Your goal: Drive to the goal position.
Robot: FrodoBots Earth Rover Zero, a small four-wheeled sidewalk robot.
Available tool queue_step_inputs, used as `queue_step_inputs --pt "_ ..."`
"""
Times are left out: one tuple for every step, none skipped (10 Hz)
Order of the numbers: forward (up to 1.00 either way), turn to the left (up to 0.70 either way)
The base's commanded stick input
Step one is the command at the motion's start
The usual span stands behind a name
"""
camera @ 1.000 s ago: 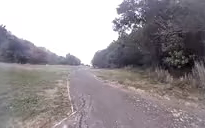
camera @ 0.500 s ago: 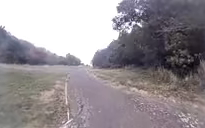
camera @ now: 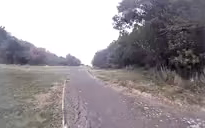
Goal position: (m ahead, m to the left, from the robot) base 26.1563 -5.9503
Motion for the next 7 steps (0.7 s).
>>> queue_step_inputs --pt "0.45 0.27" --pt "0.45 0.27" --pt "0.45 0.27" --pt "0.45 0.27" --pt "0.45 0.00" --pt "0.45 0.00" --pt "0.45 0.00"
